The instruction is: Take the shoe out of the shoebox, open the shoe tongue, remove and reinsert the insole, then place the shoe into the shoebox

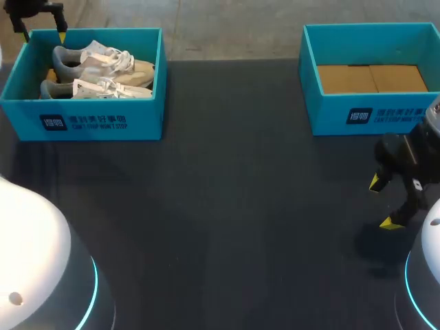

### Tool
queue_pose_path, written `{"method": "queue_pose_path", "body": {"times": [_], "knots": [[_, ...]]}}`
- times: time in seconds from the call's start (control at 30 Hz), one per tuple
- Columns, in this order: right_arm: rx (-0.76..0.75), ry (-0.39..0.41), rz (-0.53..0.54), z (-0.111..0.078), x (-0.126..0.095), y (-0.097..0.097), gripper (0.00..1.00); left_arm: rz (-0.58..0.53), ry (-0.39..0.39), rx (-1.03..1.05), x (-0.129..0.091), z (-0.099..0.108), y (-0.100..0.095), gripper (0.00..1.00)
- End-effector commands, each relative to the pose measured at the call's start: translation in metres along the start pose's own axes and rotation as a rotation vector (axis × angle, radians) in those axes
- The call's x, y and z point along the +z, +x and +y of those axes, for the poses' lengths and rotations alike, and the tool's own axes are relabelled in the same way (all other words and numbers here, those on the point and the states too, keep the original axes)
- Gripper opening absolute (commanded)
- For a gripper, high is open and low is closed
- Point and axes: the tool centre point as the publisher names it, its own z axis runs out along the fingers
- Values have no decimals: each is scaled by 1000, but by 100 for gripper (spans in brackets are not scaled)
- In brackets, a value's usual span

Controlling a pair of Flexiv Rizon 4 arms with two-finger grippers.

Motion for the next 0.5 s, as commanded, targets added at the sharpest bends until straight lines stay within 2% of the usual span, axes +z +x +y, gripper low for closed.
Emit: {"method": "queue_pose_path", "body": {"times": [0.03,0.33,0.5], "knots": [[1,2,-2,0,1,1,100,3,-70,3,-7,-43,1,100],[1,2,-2,0,1,1,100,-19,-61,12,-13,-76,4,100],[1,2,-2,0,1,1,100,-13,-58,20,-10,-93,-1,100]]}}
